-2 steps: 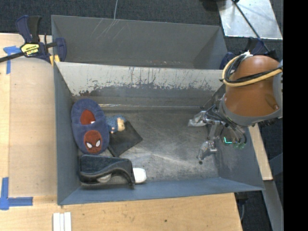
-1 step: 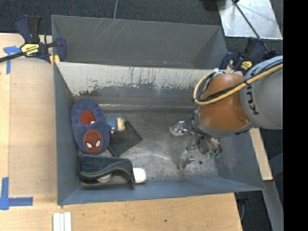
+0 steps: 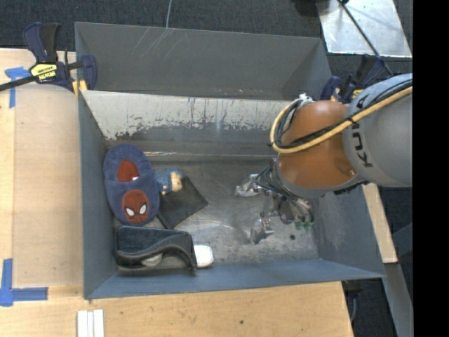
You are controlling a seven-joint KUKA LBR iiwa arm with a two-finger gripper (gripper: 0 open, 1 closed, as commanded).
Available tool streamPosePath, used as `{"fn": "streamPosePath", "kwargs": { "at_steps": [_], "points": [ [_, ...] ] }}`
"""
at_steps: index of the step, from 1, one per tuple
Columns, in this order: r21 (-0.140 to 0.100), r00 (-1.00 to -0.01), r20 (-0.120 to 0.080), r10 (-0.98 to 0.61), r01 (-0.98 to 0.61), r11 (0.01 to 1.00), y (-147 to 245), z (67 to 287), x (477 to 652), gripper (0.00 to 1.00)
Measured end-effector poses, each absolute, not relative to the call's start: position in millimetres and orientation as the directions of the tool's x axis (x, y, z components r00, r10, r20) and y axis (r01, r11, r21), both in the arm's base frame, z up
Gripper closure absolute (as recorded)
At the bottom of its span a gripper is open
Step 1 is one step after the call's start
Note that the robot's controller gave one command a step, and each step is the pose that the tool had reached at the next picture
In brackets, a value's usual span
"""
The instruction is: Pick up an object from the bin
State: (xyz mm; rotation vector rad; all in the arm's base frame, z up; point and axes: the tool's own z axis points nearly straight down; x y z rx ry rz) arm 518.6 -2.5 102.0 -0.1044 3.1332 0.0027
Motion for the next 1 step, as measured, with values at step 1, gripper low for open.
{"fn": "streamPosePath", "kwargs": {
  "at_steps": [1],
  "points": [
    [0.004,-0.995,-0.007,-0.102,-0.103,0.995,91.4,119.3,533.7,0.0]
  ]
}}
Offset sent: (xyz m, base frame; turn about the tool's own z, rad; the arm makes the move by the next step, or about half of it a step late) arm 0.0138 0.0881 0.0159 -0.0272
